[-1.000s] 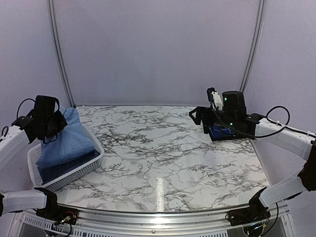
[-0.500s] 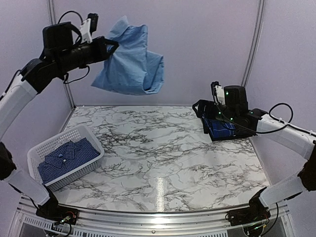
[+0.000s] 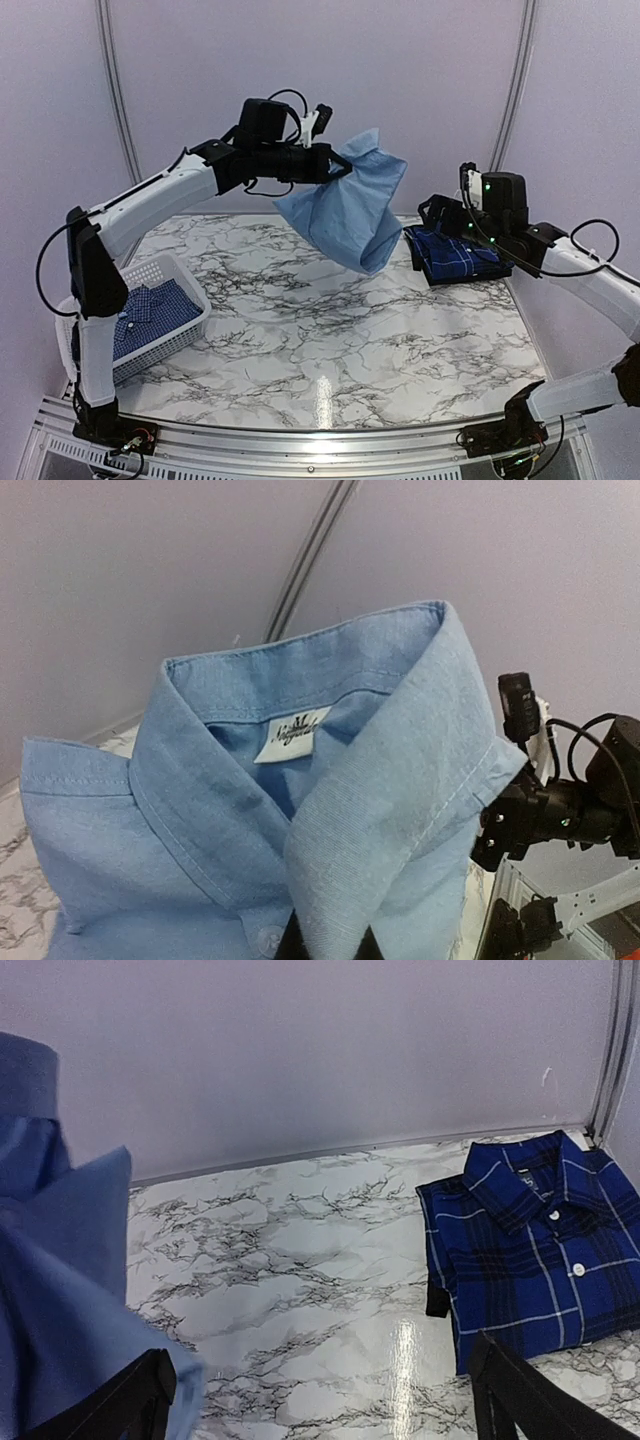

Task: Fold and stack the long sleeve shirts
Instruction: Move the crumpled shirt to the center of the board, then flatten out the crumpled shirt at the center of the board.

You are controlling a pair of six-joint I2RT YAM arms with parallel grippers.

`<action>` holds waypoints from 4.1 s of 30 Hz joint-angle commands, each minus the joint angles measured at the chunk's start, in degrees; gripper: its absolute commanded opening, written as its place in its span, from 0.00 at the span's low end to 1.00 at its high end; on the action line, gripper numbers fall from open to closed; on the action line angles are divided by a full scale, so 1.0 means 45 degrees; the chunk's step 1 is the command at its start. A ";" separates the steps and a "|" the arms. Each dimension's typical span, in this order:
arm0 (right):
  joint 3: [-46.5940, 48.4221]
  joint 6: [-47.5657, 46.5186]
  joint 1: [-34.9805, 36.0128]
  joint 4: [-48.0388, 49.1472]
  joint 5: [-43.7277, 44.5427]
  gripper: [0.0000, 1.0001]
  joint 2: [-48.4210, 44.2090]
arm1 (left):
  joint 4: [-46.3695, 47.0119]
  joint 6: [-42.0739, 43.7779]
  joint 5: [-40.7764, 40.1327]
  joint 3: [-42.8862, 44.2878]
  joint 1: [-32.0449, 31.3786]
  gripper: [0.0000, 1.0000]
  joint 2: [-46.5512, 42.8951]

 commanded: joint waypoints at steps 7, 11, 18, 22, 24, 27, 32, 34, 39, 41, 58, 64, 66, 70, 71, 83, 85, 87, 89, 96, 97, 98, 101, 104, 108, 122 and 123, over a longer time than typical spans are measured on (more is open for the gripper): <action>-0.1562 -0.0693 -0.0024 -0.0338 -0.1074 0.98 -0.0612 | 0.1438 -0.0336 0.3210 -0.0095 -0.0387 0.00 0.1213; -0.1882 -0.1064 0.0417 -0.0209 -0.1803 0.99 -0.0138 | 0.3271 -0.0630 0.2747 -0.3589 -0.0347 0.00 0.0064; -0.1959 -0.1322 0.1427 0.0119 -0.1815 0.98 0.1147 | 0.6910 -0.2053 0.0630 -0.9969 0.0455 0.00 -0.3168; -0.1660 -0.1428 0.1813 0.0646 -0.2125 0.97 0.2343 | 0.9000 -0.3514 0.0219 -1.2885 0.1459 0.00 -0.4471; -0.1445 -0.1427 0.1991 0.0869 -0.1994 0.97 0.3013 | 0.9123 -0.3827 -0.0077 -1.3587 0.1910 0.00 -0.4810; -0.1055 -0.1305 0.2010 0.1357 -0.2086 0.94 0.4069 | 0.9092 -0.4129 -0.0487 -1.4430 0.2194 0.00 -0.5197; 0.0213 -0.1435 0.2226 0.1594 -0.2191 0.90 0.6025 | 0.8922 -0.4771 -0.1138 -1.5600 0.2476 0.00 -0.5223; 0.0777 -0.1533 0.2327 0.1401 -0.1990 0.88 0.6796 | 0.8857 -0.5132 -0.1401 -1.5967 0.2594 0.00 -0.5244; 0.1744 -0.1553 0.2356 0.0798 -0.0305 0.82 0.8190 | 0.8674 -0.5587 -0.1640 -1.6554 0.2769 0.00 -0.5232; 0.1928 -0.1467 0.2363 0.0649 0.0339 0.79 0.8558 | 0.8444 -0.5706 -0.1734 -1.6628 0.2768 0.00 -0.5217; 0.0598 -0.0651 0.2369 -0.0649 0.2122 0.00 0.7108 | 0.3043 -0.4199 -0.3248 -1.4387 0.1433 0.00 -0.5157; -0.0907 -0.0155 0.2378 -0.1457 0.2220 0.00 0.5099 | 0.2846 -0.5260 -0.2936 -1.5129 0.0607 0.00 -0.5329; -0.1248 -0.0058 0.2381 -0.1746 0.2042 0.00 0.4516 | 0.2761 -0.5537 -0.3047 -1.5453 0.0340 0.00 -0.5361; -0.1668 -0.0029 0.2450 -0.2302 0.1545 0.00 0.3424 | 0.2461 -0.5738 -0.4032 -1.6339 0.0365 0.00 -0.5645; -0.1776 -0.0054 0.2469 -0.2394 0.1411 0.00 0.3120 | 0.2297 -0.5688 -0.4238 -1.6444 0.0440 0.00 -0.5674; -0.2439 -0.0308 0.4504 -0.3280 -0.0571 0.00 0.1523 | 0.1634 -0.3573 -0.4894 -1.5360 0.3723 0.02 -0.4435; -0.2504 -0.0285 0.5298 -0.3227 -0.0910 0.00 0.1562 | 0.1633 -0.3342 -0.4820 -1.4279 0.3903 0.05 -0.3794; -0.2519 -0.0283 0.6063 -0.3062 -0.1287 0.00 0.1681 | 0.1495 -0.3201 -0.4738 -1.3182 0.3971 0.06 -0.3066; -0.2460 -0.0312 0.6797 -0.2917 -0.1960 0.00 0.1867 | 0.1255 -0.3067 -0.4568 -1.1938 0.3990 0.07 -0.2277; -0.1533 -0.0185 0.7322 -0.3374 -0.0912 0.25 0.2421 | 0.0285 -0.2739 -0.3952 -0.8354 0.3998 0.24 -0.0054; -0.1271 -0.0210 0.7283 -0.3485 -0.0532 0.40 0.2431 | 0.0260 -0.2693 -0.3788 -0.8158 0.3975 0.33 0.0058; -0.1001 -0.0206 0.7196 -0.3538 -0.0206 0.52 0.2432 | 0.0264 -0.2617 -0.3592 -0.8026 0.3955 0.39 0.0113; -0.0179 -0.0382 0.6693 -0.3196 0.0373 0.72 0.2479 | 0.0276 -0.2152 -0.3371 -0.7688 0.3676 0.53 0.0073; 0.0530 -0.1047 0.5871 -0.2001 0.0584 0.81 0.2848 | 0.0240 -0.1830 -0.3677 -0.7353 0.3340 0.64 -0.0108; 0.1643 -0.2574 0.5009 -0.0050 0.0262 0.83 0.4359 | 0.0222 -0.2129 -0.4580 -0.7612 0.3258 0.73 -0.0812; 0.6705 -0.6552 0.4935 0.0723 -0.0873 0.80 1.0378 | -0.0229 -0.2034 -0.5307 -0.9232 0.3258 0.89 -0.2936; 0.6866 -0.6584 0.4929 0.0679 -0.0859 0.80 1.0608 | -0.0234 -0.2080 -0.5164 -0.9335 0.3233 0.89 -0.3083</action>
